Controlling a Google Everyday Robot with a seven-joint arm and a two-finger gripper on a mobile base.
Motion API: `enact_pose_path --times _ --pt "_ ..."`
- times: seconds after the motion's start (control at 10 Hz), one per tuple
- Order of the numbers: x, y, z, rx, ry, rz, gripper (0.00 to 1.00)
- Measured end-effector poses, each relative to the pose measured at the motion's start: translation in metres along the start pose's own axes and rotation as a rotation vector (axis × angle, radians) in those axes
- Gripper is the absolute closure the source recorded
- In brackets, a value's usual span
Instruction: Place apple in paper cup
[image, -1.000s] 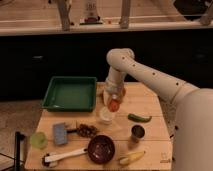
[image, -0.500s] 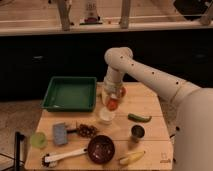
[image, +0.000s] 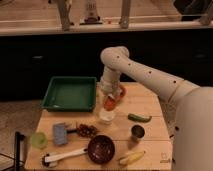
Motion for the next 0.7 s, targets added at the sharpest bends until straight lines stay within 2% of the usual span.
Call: enact_pose_path --times 0.4,0.7 --pt "-0.0009 -0.0037 -0.0018 -0.008 -0.005 0.002 0.95" --pt "-0.0014 -0.0044 -0.0036 -0.007 -0.003 0.020 0.70"
